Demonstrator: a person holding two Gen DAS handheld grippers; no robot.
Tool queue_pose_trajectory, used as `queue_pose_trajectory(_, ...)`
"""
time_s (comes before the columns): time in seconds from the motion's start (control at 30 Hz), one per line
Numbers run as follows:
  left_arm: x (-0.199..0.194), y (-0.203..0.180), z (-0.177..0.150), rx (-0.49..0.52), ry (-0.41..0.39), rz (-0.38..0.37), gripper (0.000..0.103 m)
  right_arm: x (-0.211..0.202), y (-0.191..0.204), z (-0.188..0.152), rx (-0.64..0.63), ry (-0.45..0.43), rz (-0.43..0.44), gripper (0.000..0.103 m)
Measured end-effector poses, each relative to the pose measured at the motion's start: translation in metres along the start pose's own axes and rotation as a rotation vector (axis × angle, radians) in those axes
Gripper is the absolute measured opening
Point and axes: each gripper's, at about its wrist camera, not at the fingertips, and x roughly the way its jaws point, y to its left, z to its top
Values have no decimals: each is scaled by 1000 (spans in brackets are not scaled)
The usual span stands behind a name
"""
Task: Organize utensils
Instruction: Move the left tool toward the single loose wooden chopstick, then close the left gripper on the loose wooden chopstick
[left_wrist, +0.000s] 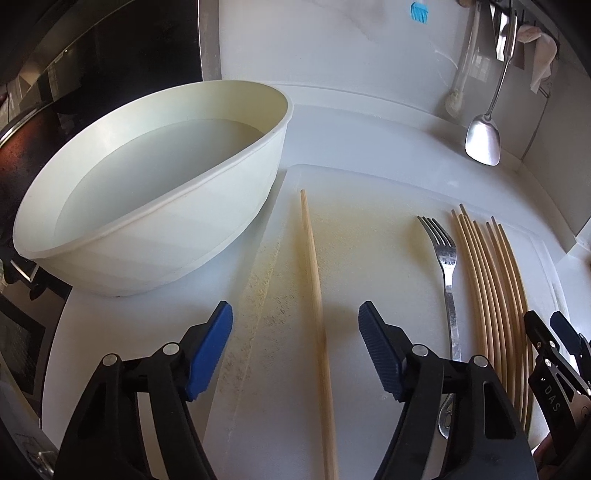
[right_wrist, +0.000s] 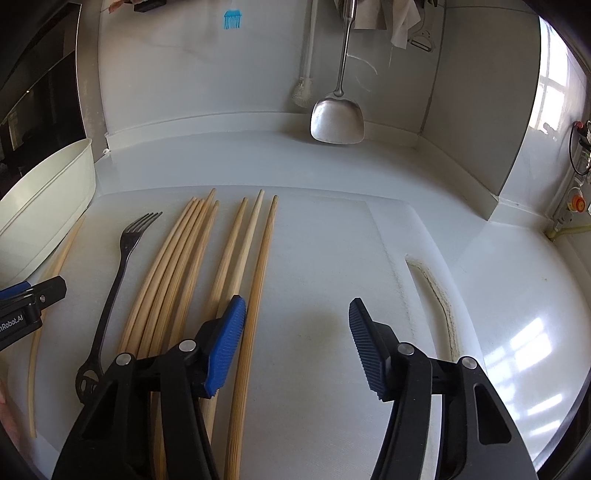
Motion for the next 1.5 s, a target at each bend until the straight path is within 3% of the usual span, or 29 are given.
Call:
queue_pose_trajectory(0.63, -12, -23, -6, 132, -108, 125, 64, 0, -2, -3, 5, 8, 16, 56)
queue_pose_trajectory(0.83, -6, -21, -2, 118, -83, 87, 64, 0, -2, -3, 3, 9, 18, 56)
queue_pose_trajectory(0.93, -3, -15, 2, 84, -56, 31, 58, 0, -1, -3, -3, 8, 16, 56)
queue_pose_trajectory(1.13, -3, -14, 4, 66, -32, -51, 36, 0, 0, -3, -5, 11, 14, 56)
queue_pose_trajectory(1.4, -3, -20, 3, 101, -37, -74, 13, -2, 8, -2, -43, 9, 55, 33)
queue_pose_trajectory(1.5, -2, -19, 7, 98, -18, -99, 10, -1, 9, -1, -40, 20, 91, 21)
